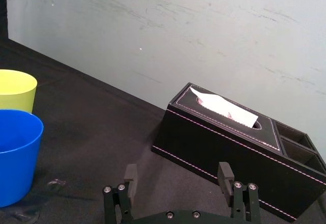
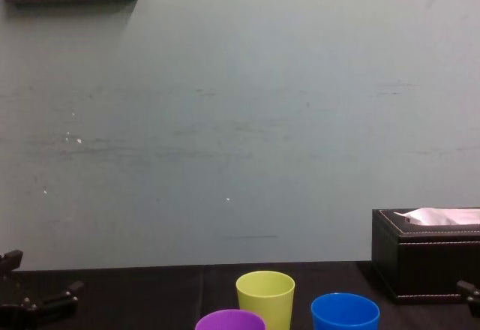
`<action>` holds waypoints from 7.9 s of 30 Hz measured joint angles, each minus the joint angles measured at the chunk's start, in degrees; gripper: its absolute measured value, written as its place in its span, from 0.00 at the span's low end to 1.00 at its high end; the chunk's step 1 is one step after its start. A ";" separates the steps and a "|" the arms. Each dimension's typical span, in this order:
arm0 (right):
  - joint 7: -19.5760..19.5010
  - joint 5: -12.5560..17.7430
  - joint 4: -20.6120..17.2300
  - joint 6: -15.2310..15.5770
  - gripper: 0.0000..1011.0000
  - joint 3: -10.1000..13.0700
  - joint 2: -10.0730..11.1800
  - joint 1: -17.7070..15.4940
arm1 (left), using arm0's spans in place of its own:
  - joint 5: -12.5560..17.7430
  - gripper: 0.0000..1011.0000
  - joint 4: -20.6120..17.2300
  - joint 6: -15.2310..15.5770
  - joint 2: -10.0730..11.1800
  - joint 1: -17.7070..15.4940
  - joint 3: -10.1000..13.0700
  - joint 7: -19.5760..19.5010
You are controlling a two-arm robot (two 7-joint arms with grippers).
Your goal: Stack the three plastic cups sequentially using one hand.
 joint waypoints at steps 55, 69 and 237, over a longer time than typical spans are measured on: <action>0.04 0.00 -0.26 -0.02 0.99 0.27 0.00 -0.29 | 0.00 0.99 0.00 0.00 0.00 0.00 0.00 0.00; 3.26 4.07 -7.58 2.54 0.99 4.28 0.82 -5.19 | 0.00 0.99 0.00 0.00 0.00 0.00 0.00 0.00; 21.61 -6.84 4.21 25.20 0.72 0.88 -23.44 16.53 | 0.00 0.99 0.00 0.00 0.00 0.00 0.00 0.00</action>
